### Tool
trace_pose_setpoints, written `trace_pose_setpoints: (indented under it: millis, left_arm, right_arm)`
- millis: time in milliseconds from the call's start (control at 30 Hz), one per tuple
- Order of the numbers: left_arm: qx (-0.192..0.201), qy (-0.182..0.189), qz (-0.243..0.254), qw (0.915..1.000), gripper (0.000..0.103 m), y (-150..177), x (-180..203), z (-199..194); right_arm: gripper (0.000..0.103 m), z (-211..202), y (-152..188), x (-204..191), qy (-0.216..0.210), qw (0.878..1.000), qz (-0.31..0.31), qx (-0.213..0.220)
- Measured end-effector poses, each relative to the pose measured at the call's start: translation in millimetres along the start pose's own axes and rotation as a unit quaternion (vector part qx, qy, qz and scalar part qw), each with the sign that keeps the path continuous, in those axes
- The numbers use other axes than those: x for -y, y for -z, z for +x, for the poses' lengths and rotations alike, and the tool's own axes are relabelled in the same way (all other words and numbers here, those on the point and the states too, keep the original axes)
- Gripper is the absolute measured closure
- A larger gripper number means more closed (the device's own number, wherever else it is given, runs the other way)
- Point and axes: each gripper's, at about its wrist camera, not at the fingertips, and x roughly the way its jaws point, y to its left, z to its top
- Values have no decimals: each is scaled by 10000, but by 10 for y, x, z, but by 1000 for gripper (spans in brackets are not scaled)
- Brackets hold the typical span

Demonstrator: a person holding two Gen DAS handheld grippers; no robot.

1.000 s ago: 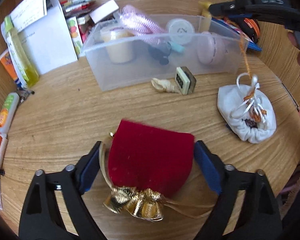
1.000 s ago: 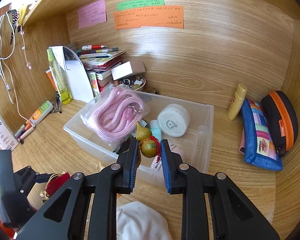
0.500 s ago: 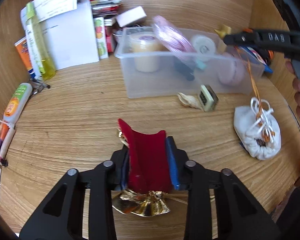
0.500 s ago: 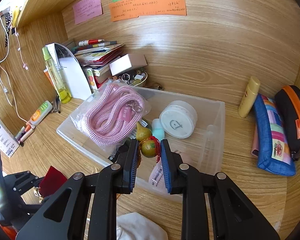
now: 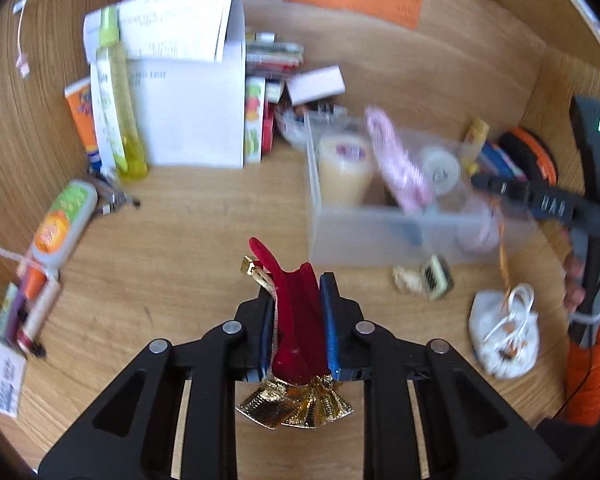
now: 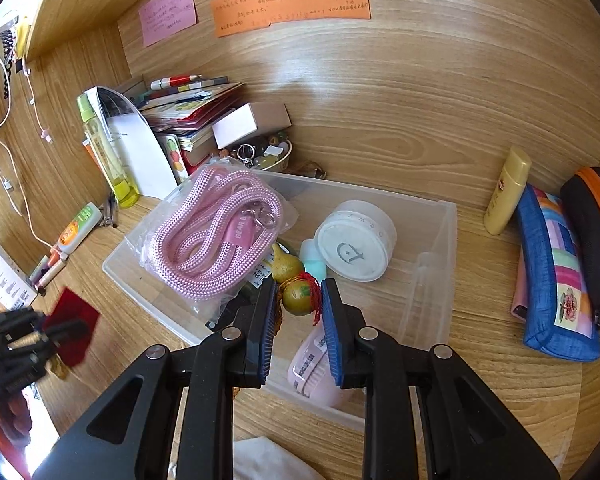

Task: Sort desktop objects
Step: 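Carry the red pouch and gourd charm over the clear box and release them inside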

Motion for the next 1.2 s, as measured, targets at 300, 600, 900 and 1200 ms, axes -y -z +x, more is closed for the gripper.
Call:
trace_pose_setpoints:
  millis: [300, 600, 900, 1200]
  left_arm:
    - [146, 282, 188, 9993, 82, -572, 131, 115]
    - [-101, 300, 569, 9979, 82, -906, 360, 561]
    - [-381, 541, 780, 9948, 82, -1045, 529, 978]
    - [-326, 534, 978, 9932, 67, -998, 557, 1036]
  right_arm:
    - [83, 85, -18, 5, 90, 9999, -51, -76]
    - [83, 135, -72, 55, 248, 9997, 3, -87]
    - [83, 360, -142, 61, 255, 9992, 5, -321]
    - [83, 546, -170, -73, 529, 9972, -247, -470]
